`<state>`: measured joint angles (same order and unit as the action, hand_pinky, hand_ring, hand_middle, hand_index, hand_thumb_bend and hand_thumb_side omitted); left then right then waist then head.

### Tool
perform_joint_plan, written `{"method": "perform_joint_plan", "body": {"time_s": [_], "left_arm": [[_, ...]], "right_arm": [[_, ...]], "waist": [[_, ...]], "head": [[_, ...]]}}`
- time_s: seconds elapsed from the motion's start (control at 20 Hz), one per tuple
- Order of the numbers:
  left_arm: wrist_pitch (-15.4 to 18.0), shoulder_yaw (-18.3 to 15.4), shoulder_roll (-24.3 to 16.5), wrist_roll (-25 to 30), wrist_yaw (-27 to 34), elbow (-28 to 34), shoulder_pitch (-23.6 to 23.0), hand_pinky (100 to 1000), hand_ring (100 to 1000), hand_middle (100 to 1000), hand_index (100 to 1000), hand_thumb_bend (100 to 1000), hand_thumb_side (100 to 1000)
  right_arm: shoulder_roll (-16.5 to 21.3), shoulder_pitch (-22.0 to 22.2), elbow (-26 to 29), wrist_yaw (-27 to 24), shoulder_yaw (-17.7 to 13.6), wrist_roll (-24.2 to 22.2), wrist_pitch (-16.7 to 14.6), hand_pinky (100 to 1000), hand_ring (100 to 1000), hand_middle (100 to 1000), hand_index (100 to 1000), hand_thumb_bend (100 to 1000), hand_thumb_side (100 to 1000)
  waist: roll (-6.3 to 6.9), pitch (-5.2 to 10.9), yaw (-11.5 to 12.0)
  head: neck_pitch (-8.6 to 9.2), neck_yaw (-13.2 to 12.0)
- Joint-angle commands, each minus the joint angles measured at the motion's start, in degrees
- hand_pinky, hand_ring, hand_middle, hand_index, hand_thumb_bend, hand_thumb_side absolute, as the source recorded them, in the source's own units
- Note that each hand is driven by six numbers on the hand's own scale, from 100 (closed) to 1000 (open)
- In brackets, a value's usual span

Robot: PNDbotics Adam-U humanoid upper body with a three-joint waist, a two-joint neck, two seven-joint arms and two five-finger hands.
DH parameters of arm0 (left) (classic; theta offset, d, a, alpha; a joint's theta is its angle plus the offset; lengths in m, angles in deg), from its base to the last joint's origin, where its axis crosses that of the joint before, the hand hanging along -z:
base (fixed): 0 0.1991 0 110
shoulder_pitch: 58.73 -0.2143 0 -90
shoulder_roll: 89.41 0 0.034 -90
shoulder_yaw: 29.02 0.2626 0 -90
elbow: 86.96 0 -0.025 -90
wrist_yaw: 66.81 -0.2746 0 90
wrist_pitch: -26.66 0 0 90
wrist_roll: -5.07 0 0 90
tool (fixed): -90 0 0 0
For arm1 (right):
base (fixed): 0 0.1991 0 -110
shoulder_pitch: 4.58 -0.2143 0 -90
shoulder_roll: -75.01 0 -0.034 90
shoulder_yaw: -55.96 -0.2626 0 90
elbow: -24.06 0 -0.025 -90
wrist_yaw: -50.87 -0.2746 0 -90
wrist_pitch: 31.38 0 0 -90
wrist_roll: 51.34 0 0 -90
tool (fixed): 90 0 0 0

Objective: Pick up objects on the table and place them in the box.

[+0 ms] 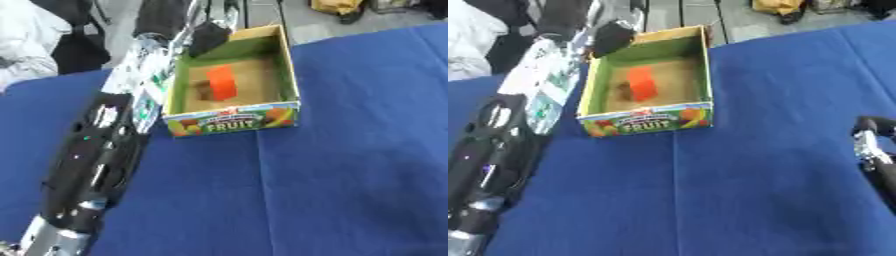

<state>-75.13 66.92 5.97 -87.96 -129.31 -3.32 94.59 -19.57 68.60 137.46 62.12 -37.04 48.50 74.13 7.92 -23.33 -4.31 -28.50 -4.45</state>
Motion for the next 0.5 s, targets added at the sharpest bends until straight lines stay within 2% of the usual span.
{"method": "perform_joint_plan", "body": {"time_s": [0.05, 0.15, 0.2, 0.5], "left_arm": [[-0.1, 0.0, -3.0, -1.4, 6.1, 10.8, -2.2, 538, 725, 784, 975, 171, 908], [-0.1, -0.5, -3.7, -1.9, 10.2, 16.5, -5.8, 502, 687, 751, 962, 127, 939], [-0.2, -0.8, -4.0, -2.2, 12.2, 18.8, -7.5, 460, 644, 728, 962, 100, 1000], [-1.4, -2.6, -2.8, -6.4, 22.7, 27.3, -20.4, 442, 606, 709, 955, 100, 1000]], "right_arm": [[0.4, -0.9, 1.2, 0.0, -0.6, 0.6, -0.4, 739, 973, 662, 771, 100, 666], [0.4, -1.0, 1.2, 0.1, -0.9, 0.9, -0.4, 739, 973, 662, 771, 100, 666], [0.3, -1.0, 1.2, 0.2, -1.0, 1.1, -0.4, 739, 973, 662, 771, 100, 666], [-0.2, -1.2, 1.2, 0.4, -1.6, 1.8, -0.4, 739, 973, 662, 771, 100, 668]], "waist": [[-0.88, 1.65, 0.5], [-1.27, 1.74, 1.0], [-1.43, 1.79, 1.3], [-2.86, 1.95, 3.6]], "head": [[-0.39, 0.9], [-0.46, 1.5], [-0.54, 1.8], [-0.42, 3.5]]}}
